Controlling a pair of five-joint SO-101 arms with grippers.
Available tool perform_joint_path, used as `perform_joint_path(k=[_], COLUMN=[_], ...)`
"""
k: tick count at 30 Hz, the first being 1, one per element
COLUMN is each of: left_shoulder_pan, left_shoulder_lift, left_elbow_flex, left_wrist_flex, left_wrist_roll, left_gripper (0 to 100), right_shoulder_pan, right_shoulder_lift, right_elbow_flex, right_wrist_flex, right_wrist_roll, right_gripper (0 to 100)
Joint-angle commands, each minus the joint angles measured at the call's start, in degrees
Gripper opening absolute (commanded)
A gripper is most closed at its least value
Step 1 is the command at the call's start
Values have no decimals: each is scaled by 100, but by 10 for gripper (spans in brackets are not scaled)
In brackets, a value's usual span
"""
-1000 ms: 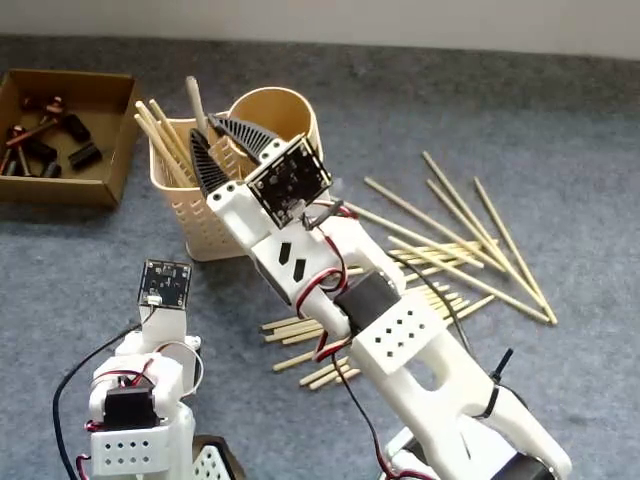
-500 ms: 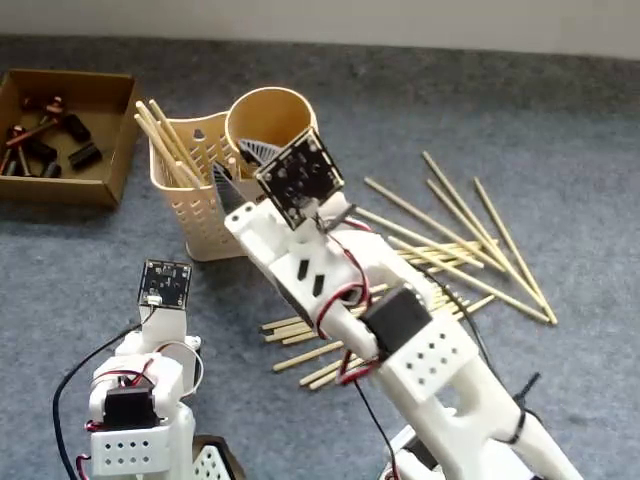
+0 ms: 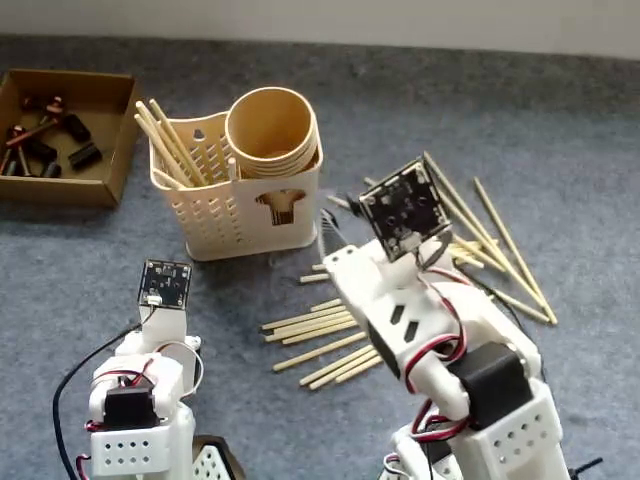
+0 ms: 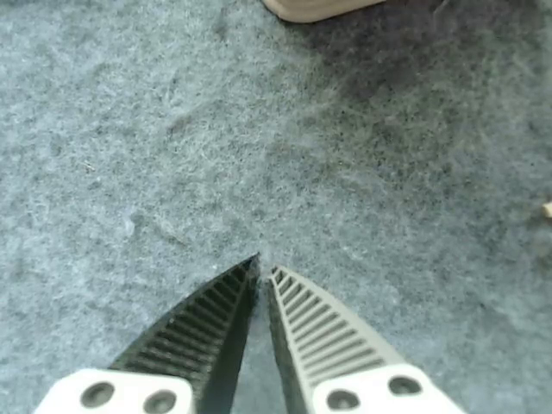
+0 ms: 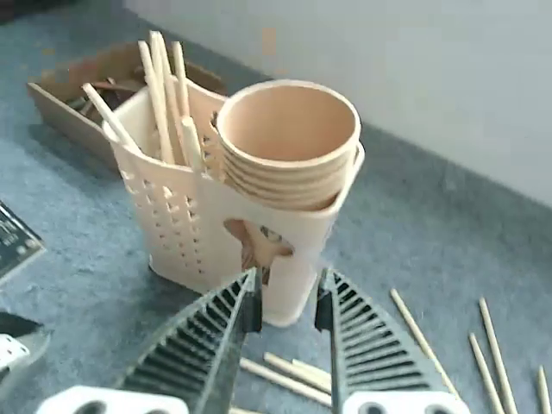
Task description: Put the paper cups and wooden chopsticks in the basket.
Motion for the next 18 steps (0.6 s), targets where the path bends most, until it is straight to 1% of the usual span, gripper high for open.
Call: perform_joint_path(k=[1,3,6,12,18], left_shoulder_pan=[-48,-48,-48,-48,-57], left_shoulder_lift=[-40,-40,-40,-40,-40], left_elbow_flex=[119,119,119,119,119], left_wrist_flex=[18,18,18,-88,-97], left_wrist_roll=[-26,-26,-35,-35,-35], left_gripper=[7,7,7,7,7], right_shoulder_pan=[479,743,1191,1842,2677], right_shoulder_lift=[-163,-180,-180,-189,-189], right_elbow_flex=[-198,-198,-22,1103,1754], right_wrist_flex=[822,1174,1534,1508,1508], right_wrist_roll=[-237,-580,-809,-835,-826], right_gripper=[116,116,116,116,116])
